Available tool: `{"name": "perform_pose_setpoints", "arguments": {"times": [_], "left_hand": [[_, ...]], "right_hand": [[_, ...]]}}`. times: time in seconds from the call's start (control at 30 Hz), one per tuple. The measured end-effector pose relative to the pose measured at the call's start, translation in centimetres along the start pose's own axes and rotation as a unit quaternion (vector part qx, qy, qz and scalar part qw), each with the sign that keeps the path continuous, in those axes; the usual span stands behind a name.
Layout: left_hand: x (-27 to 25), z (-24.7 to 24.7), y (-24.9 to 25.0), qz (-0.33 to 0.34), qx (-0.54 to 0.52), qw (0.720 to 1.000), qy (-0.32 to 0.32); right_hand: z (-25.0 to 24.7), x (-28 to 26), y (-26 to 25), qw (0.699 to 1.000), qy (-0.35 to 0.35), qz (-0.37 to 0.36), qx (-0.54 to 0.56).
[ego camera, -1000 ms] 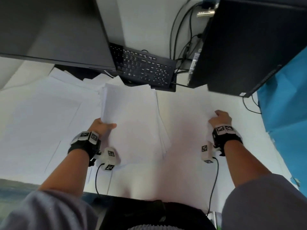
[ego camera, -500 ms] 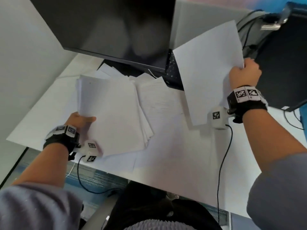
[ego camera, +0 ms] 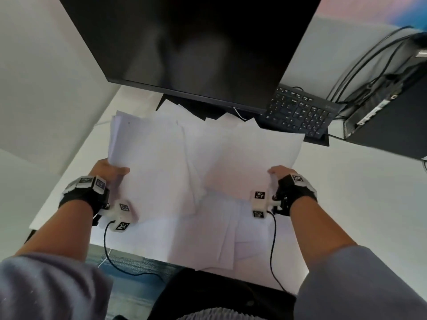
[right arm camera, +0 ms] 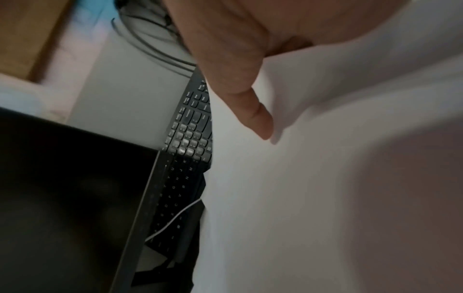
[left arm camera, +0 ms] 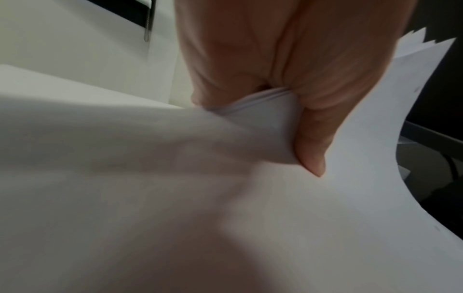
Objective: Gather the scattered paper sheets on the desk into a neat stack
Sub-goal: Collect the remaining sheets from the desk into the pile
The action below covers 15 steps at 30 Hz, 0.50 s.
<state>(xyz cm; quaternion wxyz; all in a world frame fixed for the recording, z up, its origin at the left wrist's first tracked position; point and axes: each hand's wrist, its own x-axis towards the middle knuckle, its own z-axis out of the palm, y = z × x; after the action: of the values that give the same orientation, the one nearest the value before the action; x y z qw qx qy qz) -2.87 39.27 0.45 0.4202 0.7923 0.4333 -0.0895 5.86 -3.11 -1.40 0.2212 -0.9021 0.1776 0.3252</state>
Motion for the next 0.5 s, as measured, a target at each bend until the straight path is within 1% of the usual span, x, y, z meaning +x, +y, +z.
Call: {"name": "perform_pose_setpoints", "arguments": {"times": [0.03,0.1,0.13,0.17,0.23,0.3,0.33,0.37,0.47,0.5], "left_hand": [[0.3,0.1,0.0,0.0,-0.001,1.0,-0.008],[0.8,0.4,-0.1,-0.001,-0.007,1.0,-0.022],[1.0,0.5,-0.2,-0.001,-0.008,1.0,-0.026],[1.1,0.6,-0.4,-0.002,-0.01,1.0,-0.028],[1.4,0.7,-0.7,-0.007,-0.013,0.999,-0.034],[1.6,0.9,-1.0,-0.01,-0.016,0.999,-0.038],[1.6,0.9,-1.1,-0.011,-0.018,0.999,-0.041],[1.6,1.0,-1.1,-0.012,-0.021,0.999,-0.042],[1.4,1.1,-1.3,-0.011,-0.028,0.998,-0.051],[1.3,1.1,-1.4,-0.007,-0.031,0.998,-0.052]], "right_hand": [[0.4,0.6,-0.5,1.0,0.001,-0.015,-0.001],[0.9,2.0,-1.2,0.999,-0.025,-0.026,-0.012],[0.8,1.7,-1.8,0.999,-0.016,-0.034,-0.013],[0.7,1.0,-2.3,1.0,0.004,-0.026,-0.004],[0.5,-0.1,-3.1,0.998,0.058,-0.007,0.023],[0.2,-1.2,-4.2,0.984,0.173,0.003,0.03],[0.0,-2.1,-4.9,0.977,0.206,0.003,0.051],[-0.1,-2.9,-5.6,0.973,0.224,-0.017,0.062],[-0.4,-6.1,-7.8,0.96,0.254,-0.116,0.019],[-0.7,-6.9,-8.4,0.95,0.273,-0.15,-0.001]]}}
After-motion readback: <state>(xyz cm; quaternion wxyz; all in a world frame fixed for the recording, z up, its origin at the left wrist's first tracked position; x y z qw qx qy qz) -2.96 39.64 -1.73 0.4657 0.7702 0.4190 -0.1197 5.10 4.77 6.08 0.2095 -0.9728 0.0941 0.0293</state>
